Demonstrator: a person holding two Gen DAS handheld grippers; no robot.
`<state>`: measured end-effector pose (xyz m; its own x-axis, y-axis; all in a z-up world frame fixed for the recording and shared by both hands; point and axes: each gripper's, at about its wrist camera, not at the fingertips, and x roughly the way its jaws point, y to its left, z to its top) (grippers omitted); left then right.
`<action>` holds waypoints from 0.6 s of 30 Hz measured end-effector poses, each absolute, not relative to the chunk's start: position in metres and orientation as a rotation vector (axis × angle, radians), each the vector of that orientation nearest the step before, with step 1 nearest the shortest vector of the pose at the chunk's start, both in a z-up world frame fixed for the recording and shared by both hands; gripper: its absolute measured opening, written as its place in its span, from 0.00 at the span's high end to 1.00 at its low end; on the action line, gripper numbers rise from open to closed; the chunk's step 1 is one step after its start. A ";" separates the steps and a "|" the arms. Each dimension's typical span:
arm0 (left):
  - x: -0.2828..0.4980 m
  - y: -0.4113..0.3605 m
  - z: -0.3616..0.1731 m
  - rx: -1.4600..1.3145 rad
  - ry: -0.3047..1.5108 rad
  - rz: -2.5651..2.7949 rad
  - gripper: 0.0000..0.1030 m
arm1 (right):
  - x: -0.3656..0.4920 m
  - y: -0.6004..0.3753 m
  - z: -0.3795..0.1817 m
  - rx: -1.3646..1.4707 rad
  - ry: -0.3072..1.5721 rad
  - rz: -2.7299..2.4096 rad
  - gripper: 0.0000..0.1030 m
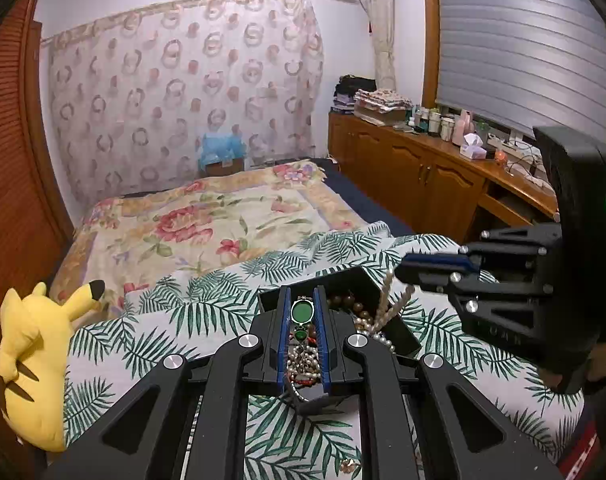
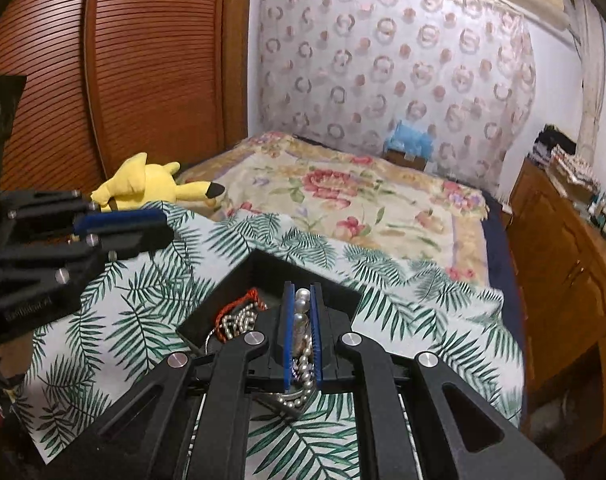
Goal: Organize jewelry
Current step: 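Lower green chain into box with left tool while right tool drops pearls in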
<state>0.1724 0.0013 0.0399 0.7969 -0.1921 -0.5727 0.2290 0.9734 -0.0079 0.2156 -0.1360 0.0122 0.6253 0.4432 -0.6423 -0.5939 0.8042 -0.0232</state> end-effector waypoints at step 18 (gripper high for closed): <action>0.216 -0.024 -0.002 0.090 0.702 -0.210 0.90 | 0.202 -0.178 -0.007 -0.202 0.685 0.594 0.89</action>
<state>0.2163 -0.0237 -0.0022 0.7433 -0.1612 -0.6492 0.2216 0.9751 0.0116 0.2020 -0.1784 -0.0066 0.6177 0.4475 -0.6467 -0.5765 0.8170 0.0147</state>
